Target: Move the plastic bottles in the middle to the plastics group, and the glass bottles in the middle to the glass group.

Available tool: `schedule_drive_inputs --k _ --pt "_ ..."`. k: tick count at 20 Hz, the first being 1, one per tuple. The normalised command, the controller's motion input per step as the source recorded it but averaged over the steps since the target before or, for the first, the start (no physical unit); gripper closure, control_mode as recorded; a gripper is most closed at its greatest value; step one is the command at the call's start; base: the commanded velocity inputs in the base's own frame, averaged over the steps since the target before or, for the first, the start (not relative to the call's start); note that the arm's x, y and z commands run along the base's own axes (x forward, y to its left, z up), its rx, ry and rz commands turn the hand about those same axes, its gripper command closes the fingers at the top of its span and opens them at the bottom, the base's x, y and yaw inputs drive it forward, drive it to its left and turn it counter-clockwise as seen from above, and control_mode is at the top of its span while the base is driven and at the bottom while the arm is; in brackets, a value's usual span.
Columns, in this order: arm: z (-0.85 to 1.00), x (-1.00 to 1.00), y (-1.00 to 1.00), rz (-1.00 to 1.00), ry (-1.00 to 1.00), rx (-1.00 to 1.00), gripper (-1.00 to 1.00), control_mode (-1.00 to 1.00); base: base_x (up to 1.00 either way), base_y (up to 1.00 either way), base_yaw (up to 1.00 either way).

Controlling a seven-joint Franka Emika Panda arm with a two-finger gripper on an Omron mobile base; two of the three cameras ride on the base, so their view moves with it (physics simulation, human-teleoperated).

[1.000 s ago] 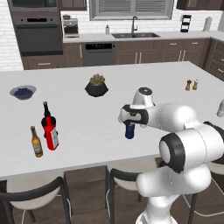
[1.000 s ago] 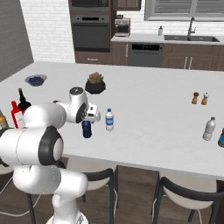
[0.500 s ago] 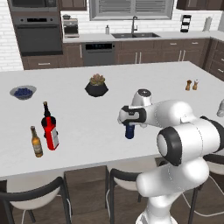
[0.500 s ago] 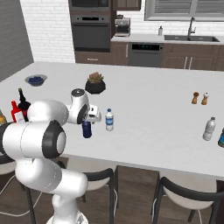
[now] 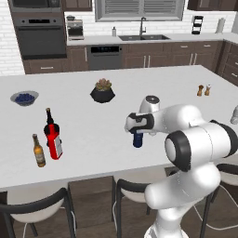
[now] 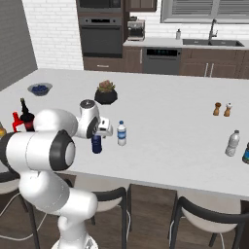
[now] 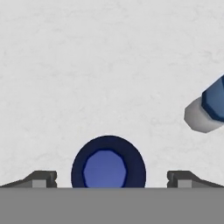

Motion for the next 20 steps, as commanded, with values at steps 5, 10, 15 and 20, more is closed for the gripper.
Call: schedule_drive_inputs --k 5,10,15,20 --pt "-0.02 0.00 0.00 0.00 0.00 0.00 1.00 -1.00 0.00 0.00 0.00" --pt "-0.02 0.00 0.00 0.00 0.00 0.00 1.00 -1.00 0.00 0.00 0.00" --pt "-0.01 0.00 0.00 0.00 0.00 0.00 1.00 -1.00 0.00 0.00 0.00" --pt "0.13 -0.24 -0.12 -0.01 0.00 0.00 1.00 -1.00 0.00 0.00 0.00"
